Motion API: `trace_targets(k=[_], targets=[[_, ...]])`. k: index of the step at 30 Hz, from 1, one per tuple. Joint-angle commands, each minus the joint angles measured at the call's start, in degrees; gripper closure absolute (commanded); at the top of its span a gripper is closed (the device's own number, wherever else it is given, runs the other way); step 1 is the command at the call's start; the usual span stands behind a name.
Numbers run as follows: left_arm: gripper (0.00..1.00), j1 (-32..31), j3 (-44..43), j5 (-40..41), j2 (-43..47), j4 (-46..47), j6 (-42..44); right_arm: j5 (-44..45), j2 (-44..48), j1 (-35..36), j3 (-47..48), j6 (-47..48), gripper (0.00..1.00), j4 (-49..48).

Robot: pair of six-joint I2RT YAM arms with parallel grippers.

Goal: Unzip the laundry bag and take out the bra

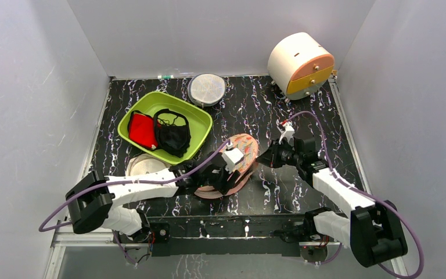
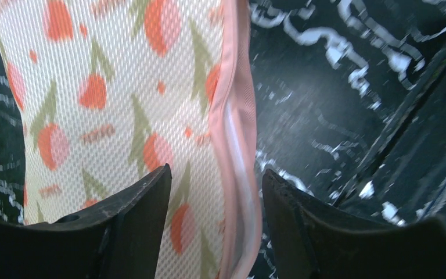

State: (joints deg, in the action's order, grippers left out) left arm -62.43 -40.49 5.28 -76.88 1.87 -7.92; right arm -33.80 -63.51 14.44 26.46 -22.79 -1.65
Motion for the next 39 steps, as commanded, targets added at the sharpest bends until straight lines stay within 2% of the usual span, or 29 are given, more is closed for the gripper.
trace_targets(k=[1,10,12,14,15,21,29,34,39], targets=[[0.41,-0.1,-7.3,-4.1,-1.2,2.7,1.3,-1.3,5.4,-0.4,-1.0,-0.4,1.00,1.1],[0.39,-0.1,-17.0,-2.4,-12.8,4.5,3.3,-2.5,8.6,-0.4,-2.0,-1.0,1.00,1.6],[0.43,-0.1,-18.5,-0.1,-14.8,4.7,3.8,-2.8,8.9,-0.4,-2.1,-1.0,1.00,1.7],[0.54,-0.1,-20.0,2.5,-16.7,4.3,4.4,-3.1,9.2,-0.4,-2.2,-1.3,1.00,1.6],[0.57,-0.1,-21.0,3.8,-17.8,3.8,4.6,-3.3,9.4,-0.4,-2.3,-1.4,1.00,1.5],[0.63,-0.1,-25.3,4.9,-21.8,1.3,6.5,-3.9,10.0,-0.4,-2.5,-1.2,1.00,1.6],[1.00,-0.1,-23.0,5.7,-18.8,0.0,6.3,0.1,11.3,-0.5,-2.3,-1.3,1.00,2.3],[1.00,-0.2,-18.5,2.6,-13.2,-1.1,6.1,1.7,9.7,-2.3,-1.8,-2.3,1.00,1.3],[1.00,-0.3,-12.1,1.5,-6.7,-1.1,5.8,-0.8,4.9,-7.5,-0.7,-1.4,1.00,0.6]])
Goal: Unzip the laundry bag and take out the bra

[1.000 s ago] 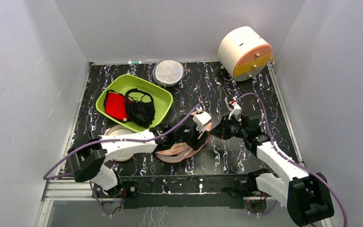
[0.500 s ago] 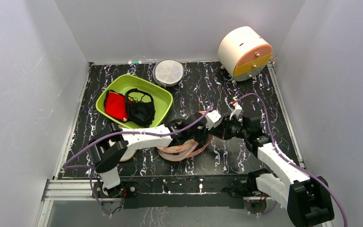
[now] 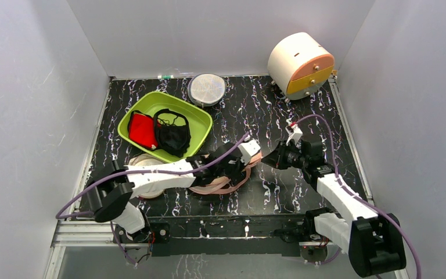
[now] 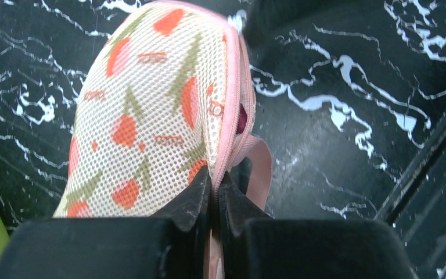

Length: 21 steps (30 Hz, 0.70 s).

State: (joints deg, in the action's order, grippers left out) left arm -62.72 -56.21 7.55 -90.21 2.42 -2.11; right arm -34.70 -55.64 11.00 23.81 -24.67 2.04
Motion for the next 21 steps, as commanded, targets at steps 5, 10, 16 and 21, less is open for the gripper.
trace_targets(k=[5,10,16,21], targets=[[1.00,0.0,6.8,-1.7,8.9,-1.3,0.4,-4.3,-6.3,-7.5,2.4,0.8,1.00,-3.3],[1.00,0.0,6.4,1.4,5.3,4.1,-0.3,-2.0,-1.1,-8.8,1.9,0.7,1.00,-1.1],[1.00,0.0,-3.5,4.2,-5.2,5.9,1.6,1.9,3.0,-9.9,4.1,2.0,1.00,5.5],[0.83,0.0,-7.4,5.9,-8.4,2.7,3.7,0.3,5.4,-9.8,6.3,4.5,1.00,8.8]])
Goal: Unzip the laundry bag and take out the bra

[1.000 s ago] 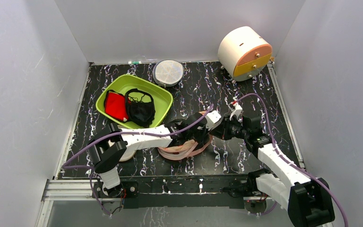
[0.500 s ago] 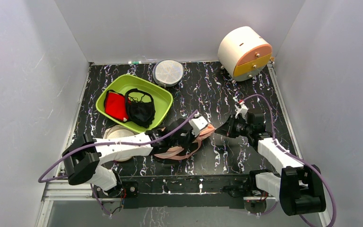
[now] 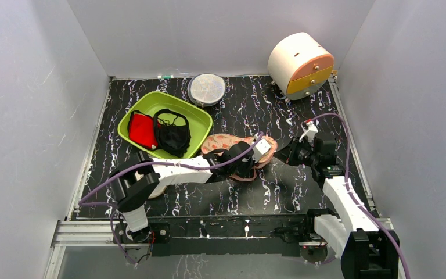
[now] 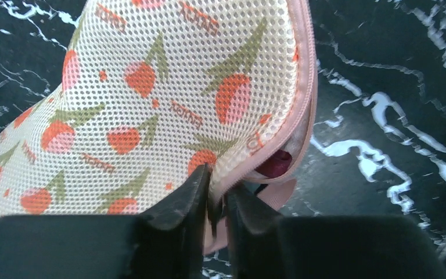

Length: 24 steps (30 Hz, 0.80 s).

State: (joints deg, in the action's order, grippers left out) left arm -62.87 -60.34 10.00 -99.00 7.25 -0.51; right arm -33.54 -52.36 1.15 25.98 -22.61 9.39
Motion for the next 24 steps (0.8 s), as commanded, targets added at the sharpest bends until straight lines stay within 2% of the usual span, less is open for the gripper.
trace_targets(k=[1,5,9,11,13,17,20,22,24], targets=[[0.75,0.1,-2.9,3.7,1.2,-2.8,2.1,-2.4,2.2,0.1,3.9,2.5,1.00,1.1],[0.50,0.2,1.1,1.6,6.4,-3.0,1.2,-6.3,2.2,0.7,1.5,1.6,1.00,-1.9],[0.34,0.1,2.9,-7.9,10.7,-4.6,-1.4,-9.2,1.2,1.8,0.8,1.9,1.00,-2.6],[0.24,0.1,3.5,-10.5,12.2,-3.1,-3.8,-11.0,0.6,3.0,0.7,2.0,1.00,-2.3],[0.19,0.1,3.1,-11.9,12.5,-0.5,-5.7,-12.2,0.3,4.4,0.7,1.7,1.00,-1.9],[0.17,0.1,0.0,-10.5,9.0,1.3,-6.4,-13.0,0.7,7.1,0.7,0.4,1.00,-0.6],[0.22,0.1,-4.5,-7.9,4.4,-1.8,-5.6,-12.8,2.7,8.0,0.4,-0.5,1.00,1.0],[0.29,0.1,-6.0,-7.7,2.3,-2.8,-4.7,-12.6,4.3,8.1,0.4,-1.0,1.00,1.8],[0.43,0.1,-6.3,-7.6,1.6,-3.2,-4.3,-12.3,5.5,8.1,0.3,-1.1,1.00,2.2]])
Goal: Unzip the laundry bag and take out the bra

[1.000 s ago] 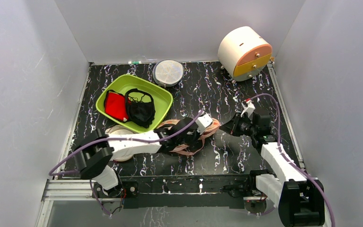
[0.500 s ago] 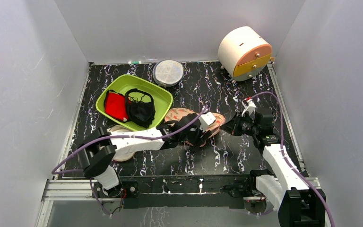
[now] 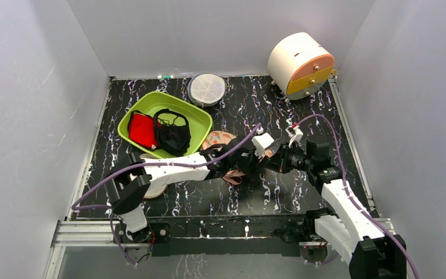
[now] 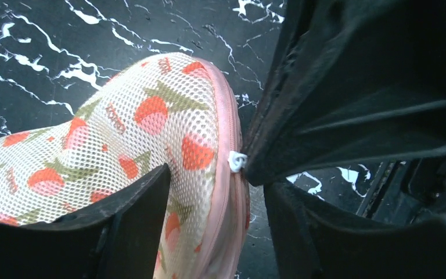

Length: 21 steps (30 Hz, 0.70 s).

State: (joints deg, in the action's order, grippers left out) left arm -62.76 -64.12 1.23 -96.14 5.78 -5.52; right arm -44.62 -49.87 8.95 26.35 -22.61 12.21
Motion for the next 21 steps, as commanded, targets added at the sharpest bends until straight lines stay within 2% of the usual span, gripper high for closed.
trace_targets(k=[1,3,9,15,21], targets=[[0.51,0.0,-2.2,1.2,-1.2,-2.0,0.8,-1.1,3.2,0.4,0.0,-1.2,1.00,-0.5],[0.64,-0.1,-1.5,1.5,-0.1,-2.7,0.7,-0.7,3.1,0.4,0.1,-1.2,1.00,-0.4],[0.92,-0.1,3.2,4.0,5.3,-4.3,0.0,0.2,0.7,0.4,0.3,-1.1,1.00,-1.8],[1.00,-0.1,6.7,5.4,9.9,-5.2,-0.8,3.0,-1.0,0.5,1.0,-0.6,1.00,-1.4],[1.00,-0.1,10.3,2.9,16.1,-5.3,2.0,8.0,-0.5,0.2,1.1,-1.2,1.00,-1.6]])
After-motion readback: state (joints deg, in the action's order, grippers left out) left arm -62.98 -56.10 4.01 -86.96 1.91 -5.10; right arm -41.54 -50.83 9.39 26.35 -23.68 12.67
